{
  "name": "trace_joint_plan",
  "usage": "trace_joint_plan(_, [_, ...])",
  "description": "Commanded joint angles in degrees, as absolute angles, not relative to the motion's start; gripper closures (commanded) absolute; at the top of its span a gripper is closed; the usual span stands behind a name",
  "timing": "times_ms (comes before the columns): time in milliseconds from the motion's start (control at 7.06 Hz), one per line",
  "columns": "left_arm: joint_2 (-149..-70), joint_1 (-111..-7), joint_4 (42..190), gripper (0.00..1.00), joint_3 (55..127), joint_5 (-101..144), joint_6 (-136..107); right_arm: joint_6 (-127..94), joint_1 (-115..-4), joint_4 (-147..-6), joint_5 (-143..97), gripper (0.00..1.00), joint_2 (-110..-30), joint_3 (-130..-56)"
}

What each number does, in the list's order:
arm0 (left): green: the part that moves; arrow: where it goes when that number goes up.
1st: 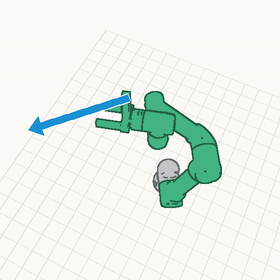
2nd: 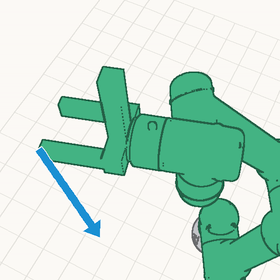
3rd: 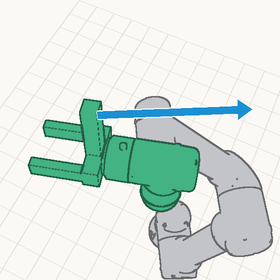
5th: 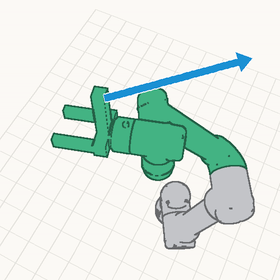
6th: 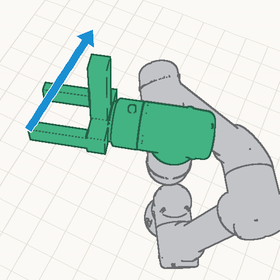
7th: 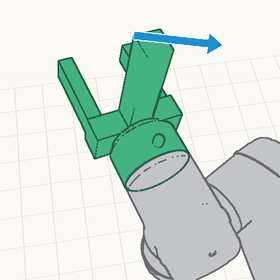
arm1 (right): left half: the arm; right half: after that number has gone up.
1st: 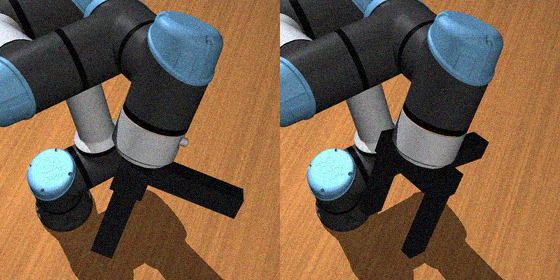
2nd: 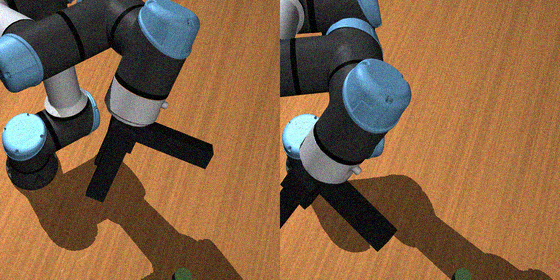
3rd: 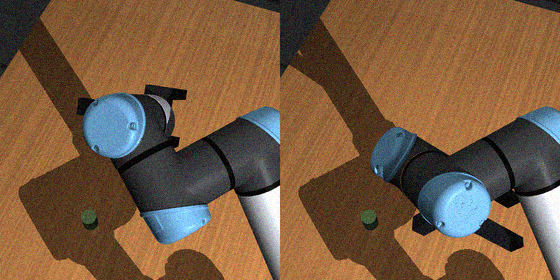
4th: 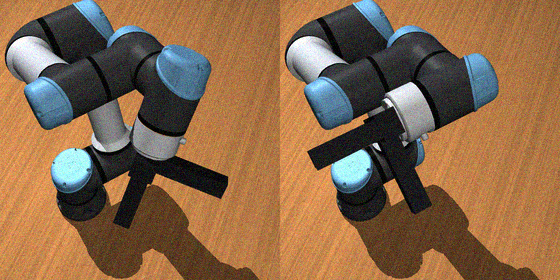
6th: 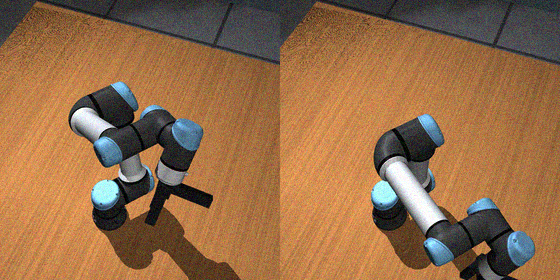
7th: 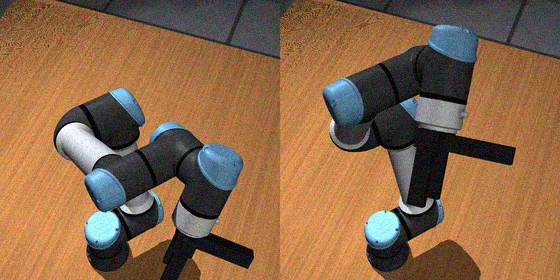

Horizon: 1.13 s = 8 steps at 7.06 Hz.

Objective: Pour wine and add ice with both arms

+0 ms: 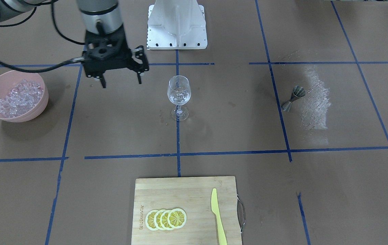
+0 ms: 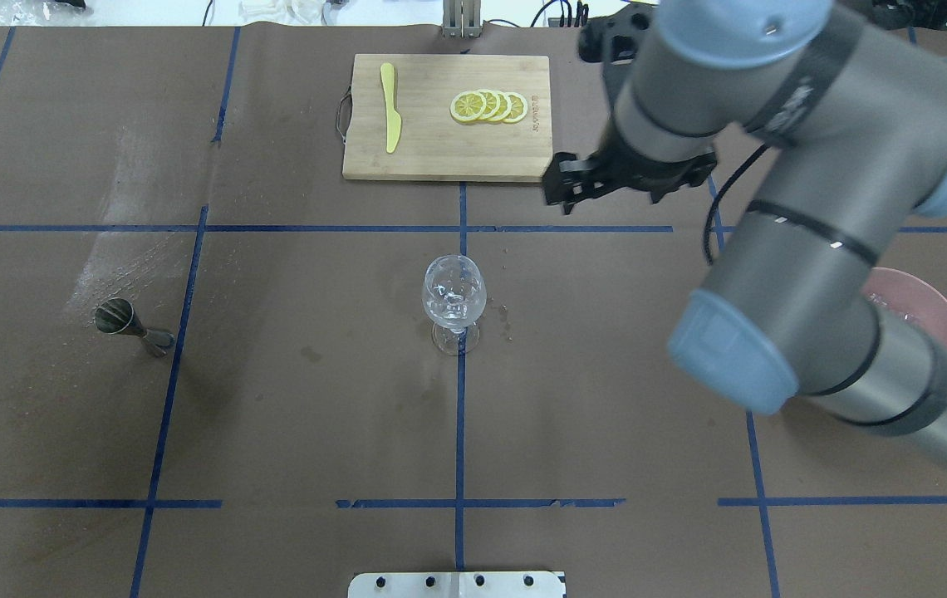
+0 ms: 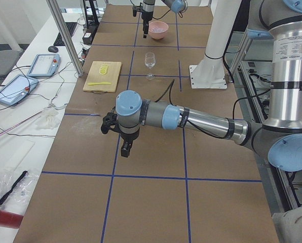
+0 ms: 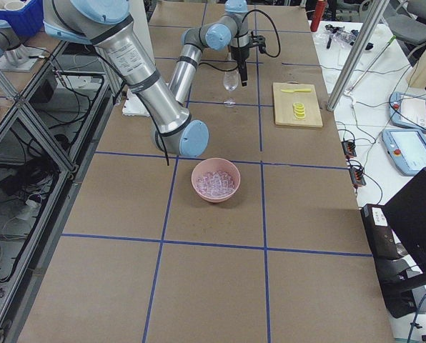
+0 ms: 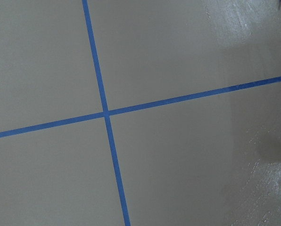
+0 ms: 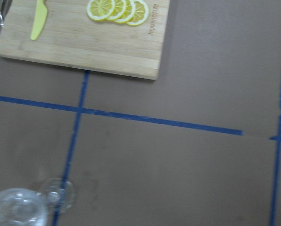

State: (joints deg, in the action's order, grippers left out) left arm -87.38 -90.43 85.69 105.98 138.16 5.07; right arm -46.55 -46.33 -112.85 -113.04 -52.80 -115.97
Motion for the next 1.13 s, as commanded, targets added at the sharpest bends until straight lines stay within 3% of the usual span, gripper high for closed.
trace_joint_plan(0, [-86.66, -90.88, 85.61, 0.0, 106.08, 138.16, 5.1, -18.77, -62.33, -111.98, -122.76, 0.0, -71.8, -121.89])
trace_joint_plan(425, [-86.48, -91.05, 85.52, 0.0, 106.26, 138.25, 5.19, 17.4, -82.12, -111.97, -129.26, 0.0, -82.86, -111.75])
trace_joint_plan(708, [-86.4, -91.05, 85.52, 0.0, 106.17, 138.25, 5.19, 19.69, -91.35, -111.89, -129.2, 0.0, -89.87, -108.3])
trace_joint_plan(991, [-86.4, -91.05, 85.43, 0.0, 105.91, 138.25, 5.1, 19.78, -93.34, -108.75, -128.93, 0.0, -93.6, -100.86])
